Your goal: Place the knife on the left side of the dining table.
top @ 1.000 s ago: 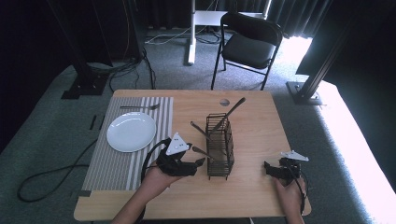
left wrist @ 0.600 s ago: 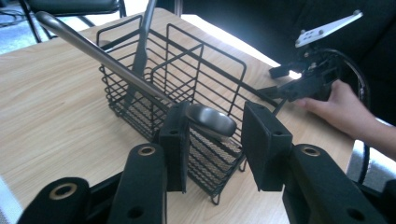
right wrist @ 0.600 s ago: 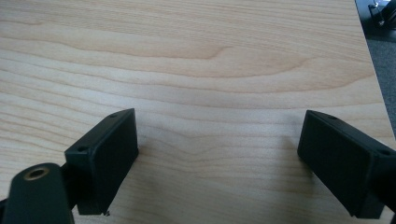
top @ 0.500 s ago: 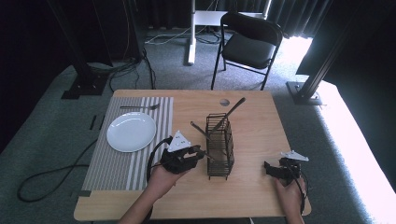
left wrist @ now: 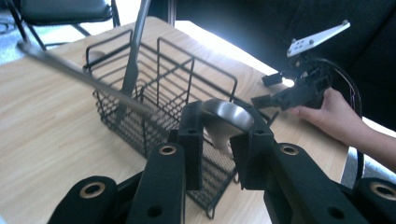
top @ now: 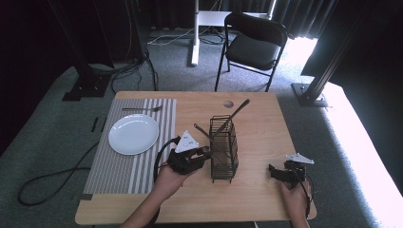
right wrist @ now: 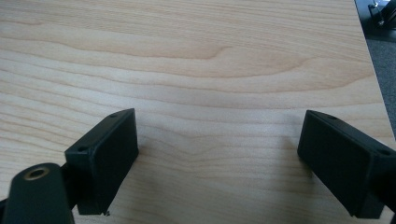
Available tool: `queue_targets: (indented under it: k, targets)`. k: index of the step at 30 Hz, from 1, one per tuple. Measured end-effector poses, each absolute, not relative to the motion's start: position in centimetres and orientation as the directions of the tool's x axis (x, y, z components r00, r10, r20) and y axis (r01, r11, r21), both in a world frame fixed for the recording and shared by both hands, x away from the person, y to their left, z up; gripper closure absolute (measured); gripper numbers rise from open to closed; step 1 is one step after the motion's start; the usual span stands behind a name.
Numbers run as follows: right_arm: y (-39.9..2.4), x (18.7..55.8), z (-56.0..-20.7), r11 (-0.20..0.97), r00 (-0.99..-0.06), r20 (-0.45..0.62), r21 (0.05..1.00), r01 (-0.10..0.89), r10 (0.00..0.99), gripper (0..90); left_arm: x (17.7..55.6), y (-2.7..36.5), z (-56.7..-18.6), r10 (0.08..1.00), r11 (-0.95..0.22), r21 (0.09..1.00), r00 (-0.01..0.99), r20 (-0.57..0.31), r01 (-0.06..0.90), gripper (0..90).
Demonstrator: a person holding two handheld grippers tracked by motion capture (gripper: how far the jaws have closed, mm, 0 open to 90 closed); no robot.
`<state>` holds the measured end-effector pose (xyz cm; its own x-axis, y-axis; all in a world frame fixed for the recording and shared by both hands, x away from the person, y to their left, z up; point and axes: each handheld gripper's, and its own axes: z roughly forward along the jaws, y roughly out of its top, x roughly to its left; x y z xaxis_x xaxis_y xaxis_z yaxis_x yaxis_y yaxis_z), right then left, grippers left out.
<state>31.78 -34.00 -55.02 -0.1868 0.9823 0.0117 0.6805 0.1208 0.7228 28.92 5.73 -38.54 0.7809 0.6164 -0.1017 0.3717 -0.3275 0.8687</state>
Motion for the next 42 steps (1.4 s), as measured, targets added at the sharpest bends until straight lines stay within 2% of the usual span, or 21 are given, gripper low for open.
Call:
queue_targets:
  k: [19,32,42]
  targets:
    - [-34.0,31.8,-55.0,0.12,-0.187,0.012,0.723,0.68,0.982,11.7,30.8,0.8,-37.8,0.601,-0.266,0.925,0.797,-0.063,0.273,75.5]
    - [-34.0,31.8,-55.0,0.119,-0.186,0.013,0.723,0.68,0.982,11.7,31.4,-1.0,-38.3,0.549,-0.256,0.938,0.834,-0.056,0.232,74.7]
    - [-34.0,31.8,-55.0,0.12,-0.186,0.012,0.723,0.68,0.982,11.7,32.0,-1.7,-39.6,0.541,-0.265,0.934,0.839,-0.06,0.238,77.0]
